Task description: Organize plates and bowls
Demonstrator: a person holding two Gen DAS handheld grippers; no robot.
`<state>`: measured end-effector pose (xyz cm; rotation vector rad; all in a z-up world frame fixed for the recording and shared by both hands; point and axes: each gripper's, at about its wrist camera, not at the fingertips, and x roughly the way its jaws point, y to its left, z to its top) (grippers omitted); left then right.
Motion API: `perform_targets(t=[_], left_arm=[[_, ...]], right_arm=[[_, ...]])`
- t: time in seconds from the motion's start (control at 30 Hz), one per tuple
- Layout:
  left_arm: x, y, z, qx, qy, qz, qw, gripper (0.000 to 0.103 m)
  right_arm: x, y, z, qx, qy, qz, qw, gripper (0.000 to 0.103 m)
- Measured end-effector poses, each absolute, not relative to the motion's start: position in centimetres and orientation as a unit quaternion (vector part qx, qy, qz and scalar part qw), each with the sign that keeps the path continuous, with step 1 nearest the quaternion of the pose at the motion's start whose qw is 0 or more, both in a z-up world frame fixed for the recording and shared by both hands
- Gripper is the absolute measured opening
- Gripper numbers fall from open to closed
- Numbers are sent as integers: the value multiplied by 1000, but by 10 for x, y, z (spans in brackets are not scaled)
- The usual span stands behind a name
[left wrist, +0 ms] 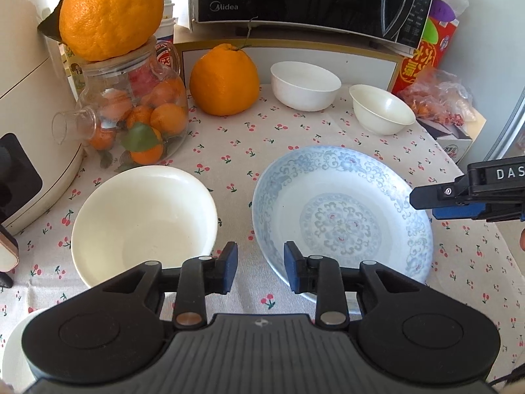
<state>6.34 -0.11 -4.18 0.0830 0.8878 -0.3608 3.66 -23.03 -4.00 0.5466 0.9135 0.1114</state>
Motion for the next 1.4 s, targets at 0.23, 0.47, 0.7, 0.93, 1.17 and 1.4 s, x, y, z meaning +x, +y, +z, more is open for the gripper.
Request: perform_targets(t=[0.23, 0.47, 0.7, 0.93, 1.17, 1.4], left_arm=[[28, 20, -28, 32, 419, -181, 889, 73], [-11, 39, -19, 25, 408, -184, 894, 98], [-42, 47, -21, 24, 403, -193, 894, 102], [-63, 61, -18, 15, 402, -192, 895, 102], [-65, 74, -33, -37, 434, -190, 880, 102], [-78, 70, -47, -55, 417, -212, 882, 95]], right_arm=[[-2, -213, -11, 192, 402, 96, 890, 84], [-43, -201, -3, 148, 378, 126, 905, 94], [-66, -192, -15, 116, 376, 144, 908, 95], [-82, -192, -13, 121, 380, 166, 902, 95], [-85, -185, -13, 118, 379, 182, 900, 98], [-79, -160, -37, 79, 403, 202, 889, 98]])
